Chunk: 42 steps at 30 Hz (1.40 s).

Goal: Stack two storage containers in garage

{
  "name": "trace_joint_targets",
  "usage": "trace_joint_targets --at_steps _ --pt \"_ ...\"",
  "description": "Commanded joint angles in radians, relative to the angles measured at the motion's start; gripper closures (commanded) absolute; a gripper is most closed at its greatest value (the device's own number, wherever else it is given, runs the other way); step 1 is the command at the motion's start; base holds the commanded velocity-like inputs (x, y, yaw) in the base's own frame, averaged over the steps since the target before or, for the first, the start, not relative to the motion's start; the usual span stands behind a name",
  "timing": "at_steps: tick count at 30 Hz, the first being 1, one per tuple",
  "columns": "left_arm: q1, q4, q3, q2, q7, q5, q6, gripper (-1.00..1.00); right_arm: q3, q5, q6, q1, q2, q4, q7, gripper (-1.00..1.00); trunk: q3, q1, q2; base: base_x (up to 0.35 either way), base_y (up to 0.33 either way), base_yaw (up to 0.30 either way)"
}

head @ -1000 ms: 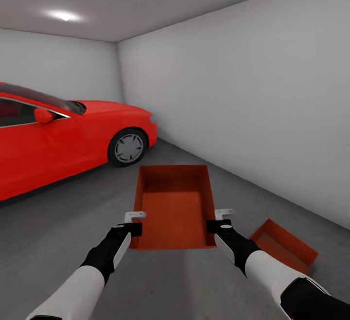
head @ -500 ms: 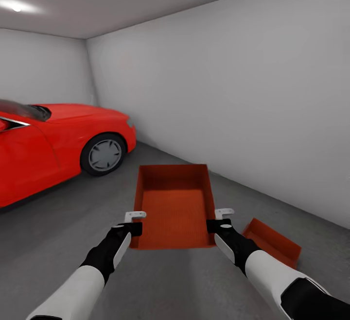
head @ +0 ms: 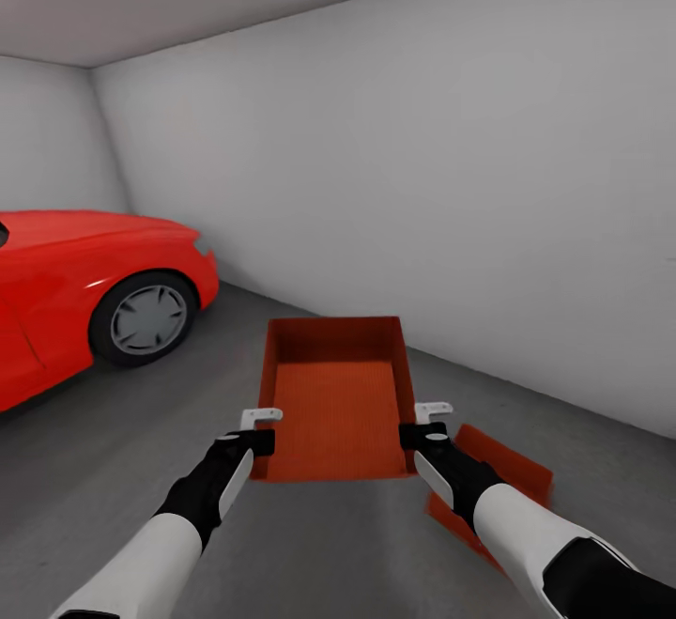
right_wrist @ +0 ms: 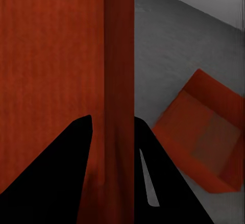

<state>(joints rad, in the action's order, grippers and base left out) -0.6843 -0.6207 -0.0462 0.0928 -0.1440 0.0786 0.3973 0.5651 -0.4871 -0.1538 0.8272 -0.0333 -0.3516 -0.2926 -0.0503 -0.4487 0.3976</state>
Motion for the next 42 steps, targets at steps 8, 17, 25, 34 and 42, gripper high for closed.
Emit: trace_joint_targets --at_steps 8,17,25,34,42 --pt "-0.001 -0.001 -0.007 -0.002 -0.011 0.023 0.003 1.00 0.027 -0.027 -0.004 0.001 0.021 0.069 -0.006 1.00 -0.002 -0.001 0.002 0.319 0.078 -0.285" --pt "-0.001 -0.007 -0.008 -0.002 -0.010 0.021 0.003 1.00 0.027 -0.027 -0.004 0.001 0.021 0.069 -0.005 1.00 -0.002 -0.001 0.002 0.319 0.078 -0.285" --pt "-0.001 -0.007 -0.008 -0.002 -0.008 0.021 0.003 1.00 0.027 -0.027 -0.004 0.001 0.021 0.069 -0.006 1.00 -0.002 -0.001 0.002 0.312 0.054 -0.285" --pt "-0.001 -0.008 -0.008 -0.002 -0.008 0.018 0.003 1.00 0.027 -0.027 -0.004 0.001 0.021 0.069 -0.007 1.00 -0.002 -0.001 0.002 0.296 0.003 -0.285" --pt "-0.001 -0.008 -0.008 -0.002 -0.008 0.018 0.003 1.00 0.027 -0.027 -0.004 0.001 0.021 0.069 -0.007 1.00 -0.002 -0.001 0.002 0.294 0.000 -0.285"
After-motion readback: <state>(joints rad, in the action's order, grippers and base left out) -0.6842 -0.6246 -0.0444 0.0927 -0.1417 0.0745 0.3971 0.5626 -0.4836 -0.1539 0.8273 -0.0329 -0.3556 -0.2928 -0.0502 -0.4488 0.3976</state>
